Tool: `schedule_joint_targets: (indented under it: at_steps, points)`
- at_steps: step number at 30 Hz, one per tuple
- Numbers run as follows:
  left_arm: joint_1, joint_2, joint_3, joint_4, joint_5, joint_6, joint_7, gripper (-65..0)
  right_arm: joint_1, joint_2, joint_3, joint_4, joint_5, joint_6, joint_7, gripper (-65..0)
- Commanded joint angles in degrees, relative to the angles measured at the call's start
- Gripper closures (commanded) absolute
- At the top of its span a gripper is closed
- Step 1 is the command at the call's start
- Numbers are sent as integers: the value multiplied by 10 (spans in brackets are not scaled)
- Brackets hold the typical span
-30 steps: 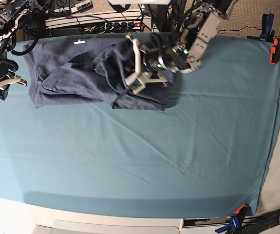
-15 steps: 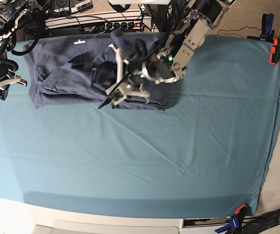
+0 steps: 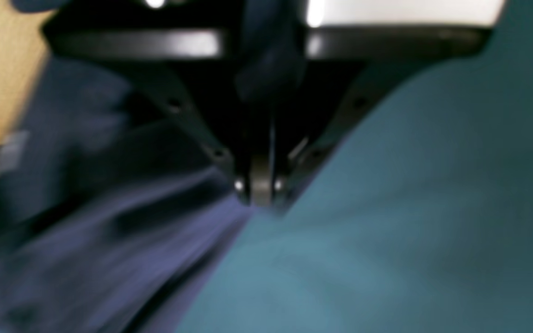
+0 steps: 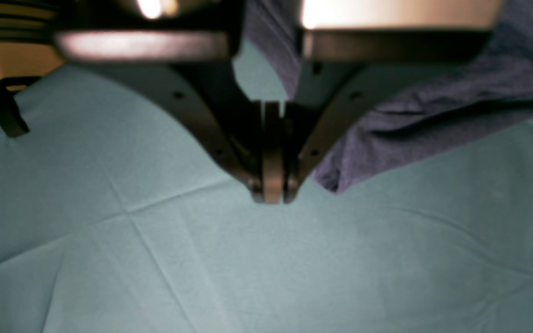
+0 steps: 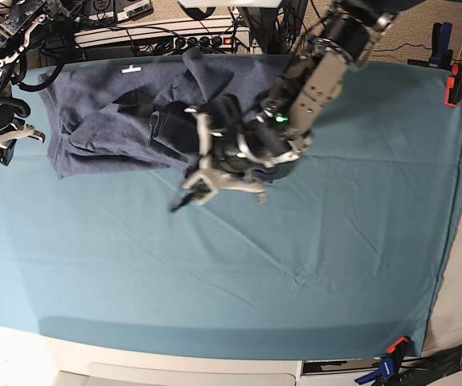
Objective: Fold the T-shirt properly
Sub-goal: 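Tuck and flatten the bunched fabric with the left gripper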
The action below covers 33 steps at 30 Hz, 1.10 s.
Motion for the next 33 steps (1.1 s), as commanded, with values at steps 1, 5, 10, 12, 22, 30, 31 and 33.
schedule_joint_targets:
  at_steps: [1,5,10,12,22,30,31,33]
  points:
    - [-8,-3,-5,9,-26,0,-4,0,3,9,1,9,5,0,16,0]
    - [17,-34,-21,21,-57,-2,24,0,3,9,1,9,5,0,17,0]
    - [73,-48,-22,57,-56,-2,30,0,3,9,1,9,5,0,17,0]
    - [91,-47,-22,69,-56,-2,29,0,3,9,1,9,5,0,17,0]
    - [110,-45,-21,40,-71,-87,-131,0,3,9,1,9,10,0,18,0]
    - [46,1,-21,-95,-71,-107,-142,0,4,9,1,9,17,0,19,0]
    - [37,10,-21,-113,-71,-107,-143,0,4,9,1,9,17,0,19,0]
    - [20,28,-21,-147,-71,-107,-146,0,4,9,1,9,16,0,18,0]
